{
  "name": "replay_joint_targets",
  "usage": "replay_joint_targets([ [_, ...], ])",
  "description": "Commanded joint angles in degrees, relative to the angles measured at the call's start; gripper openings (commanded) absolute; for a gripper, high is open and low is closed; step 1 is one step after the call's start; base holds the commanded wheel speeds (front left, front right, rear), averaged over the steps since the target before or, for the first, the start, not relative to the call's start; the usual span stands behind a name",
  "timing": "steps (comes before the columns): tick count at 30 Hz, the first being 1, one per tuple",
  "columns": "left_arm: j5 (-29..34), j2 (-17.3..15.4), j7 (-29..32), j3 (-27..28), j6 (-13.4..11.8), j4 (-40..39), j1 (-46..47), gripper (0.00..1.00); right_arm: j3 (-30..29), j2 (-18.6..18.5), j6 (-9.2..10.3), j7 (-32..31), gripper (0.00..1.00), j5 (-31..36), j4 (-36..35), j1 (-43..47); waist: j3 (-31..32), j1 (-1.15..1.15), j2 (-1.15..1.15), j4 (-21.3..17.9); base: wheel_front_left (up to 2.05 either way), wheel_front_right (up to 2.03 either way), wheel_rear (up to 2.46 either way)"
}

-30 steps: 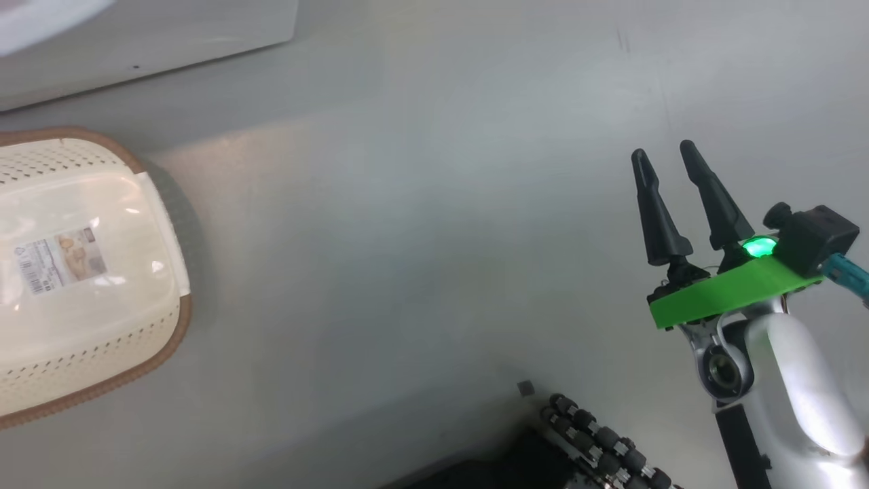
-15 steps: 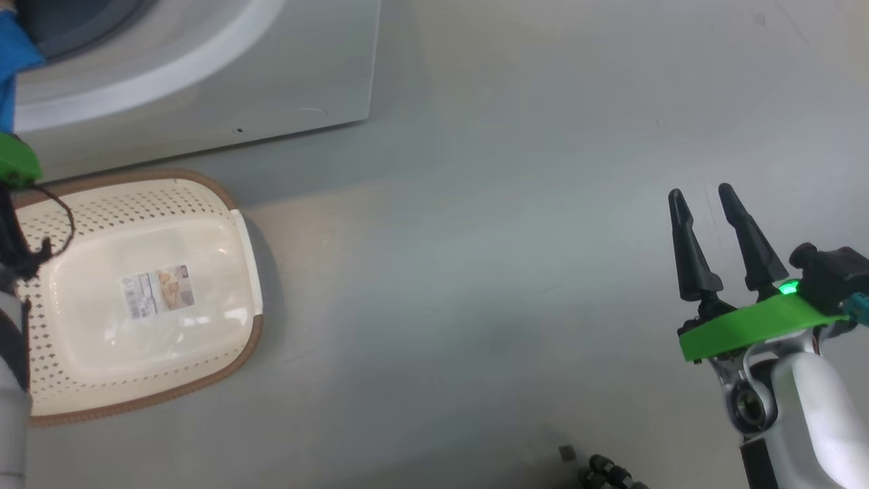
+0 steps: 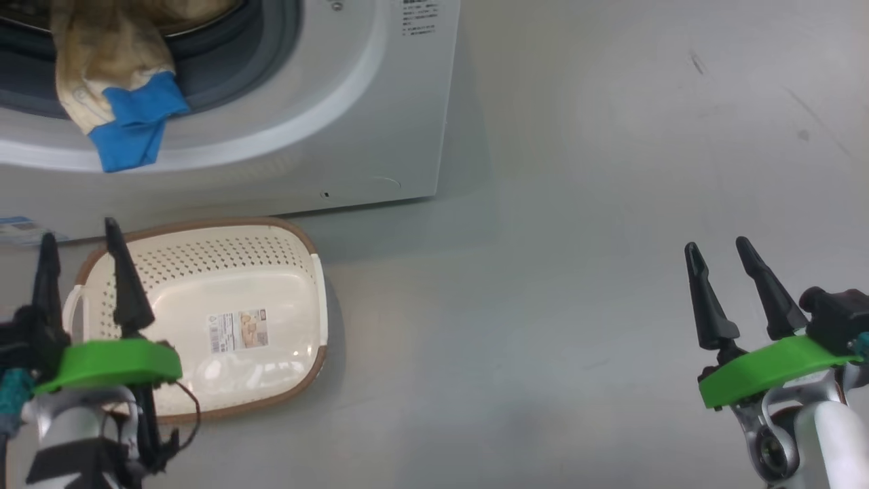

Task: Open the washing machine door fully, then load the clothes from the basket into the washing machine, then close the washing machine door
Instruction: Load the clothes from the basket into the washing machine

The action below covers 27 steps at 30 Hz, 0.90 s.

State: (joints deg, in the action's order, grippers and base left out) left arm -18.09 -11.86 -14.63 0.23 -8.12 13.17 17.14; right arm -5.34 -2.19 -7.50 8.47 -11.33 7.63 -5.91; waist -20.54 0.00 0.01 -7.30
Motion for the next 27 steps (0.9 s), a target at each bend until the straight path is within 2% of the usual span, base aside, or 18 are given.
replay_joint_targets([
  [1,1.16,-0.58,-0.36,1.02,-0.44,-3.37,-2.12,1.00,0.67,-0.68,0.01,-0.67,1.00,0.86,-2.53,0.81,2.95,0.00,-0.01,2.20,0.00,0.00,0.00],
  [12,2.64,2.42,-0.21,-3.99,0.54,-6.18,-11.83,1.00,1.13,-0.68,0.01,-4.30,1.00,3.11,-5.68,4.25,9.10,0.00,-0.01,4.16,0.00,0.00,0.00],
  [20,2.91,3.90,-0.22,-6.58,0.81,-7.17,-15.38,1.00,1.41,-0.68,0.01,-5.85,1.00,3.57,-6.76,6.45,12.27,0.00,-0.01,4.45,0.00,0.00,0.00],
  [27,2.68,3.93,0.30,-7.29,0.65,-7.68,-16.87,1.00,1.60,-0.68,0.01,-6.76,1.00,3.57,-7.89,7.88,13.59,0.00,-0.01,4.56,0.00,0.00,0.00],
])
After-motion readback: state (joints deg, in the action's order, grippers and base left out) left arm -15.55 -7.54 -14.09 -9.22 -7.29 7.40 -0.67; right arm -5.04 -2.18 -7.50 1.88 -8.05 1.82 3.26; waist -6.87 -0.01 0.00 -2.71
